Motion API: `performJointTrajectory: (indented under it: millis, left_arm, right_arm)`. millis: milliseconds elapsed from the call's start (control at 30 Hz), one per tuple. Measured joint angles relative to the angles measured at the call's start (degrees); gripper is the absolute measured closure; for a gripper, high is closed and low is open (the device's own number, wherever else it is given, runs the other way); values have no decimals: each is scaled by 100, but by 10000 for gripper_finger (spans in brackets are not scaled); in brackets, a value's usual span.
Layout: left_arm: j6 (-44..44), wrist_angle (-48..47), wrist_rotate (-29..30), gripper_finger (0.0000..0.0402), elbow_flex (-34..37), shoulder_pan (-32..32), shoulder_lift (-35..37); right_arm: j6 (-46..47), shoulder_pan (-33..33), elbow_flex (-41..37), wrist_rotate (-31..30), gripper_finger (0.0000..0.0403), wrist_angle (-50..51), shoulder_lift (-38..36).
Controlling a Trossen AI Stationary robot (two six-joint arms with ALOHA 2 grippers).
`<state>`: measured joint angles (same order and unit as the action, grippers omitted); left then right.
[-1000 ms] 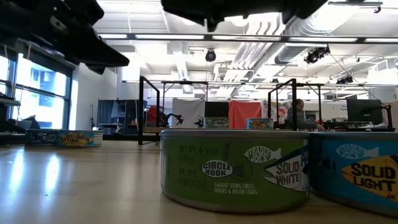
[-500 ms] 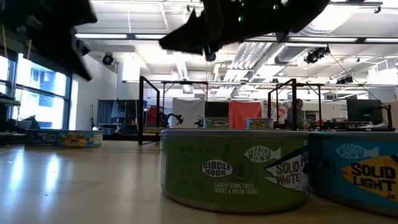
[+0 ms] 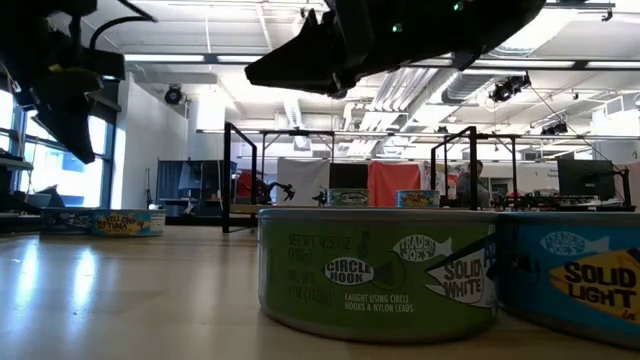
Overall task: Stack canned seafood by type on shelf
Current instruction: Put the top left blue tuna can on the shelf
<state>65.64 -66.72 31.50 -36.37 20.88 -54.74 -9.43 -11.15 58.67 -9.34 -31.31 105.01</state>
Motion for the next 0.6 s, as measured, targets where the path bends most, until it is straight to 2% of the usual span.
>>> performJointTrajectory:
  millis: [200, 400, 600]
  left_arm:
    - [458, -197, -31, 384, 270, -3, 0]
    - [543, 411, -49, 319, 765, -119, -14]
    - [410, 640, 78, 262, 823, -462, -132]
  right_arm:
    - [-110, -210, 3, -1285, 314, 1162, -558]
    - [-4, -253, 1, -1417, 314, 1489, -706]
    - [38, -252, 1, -1413, 314, 1528, -687]
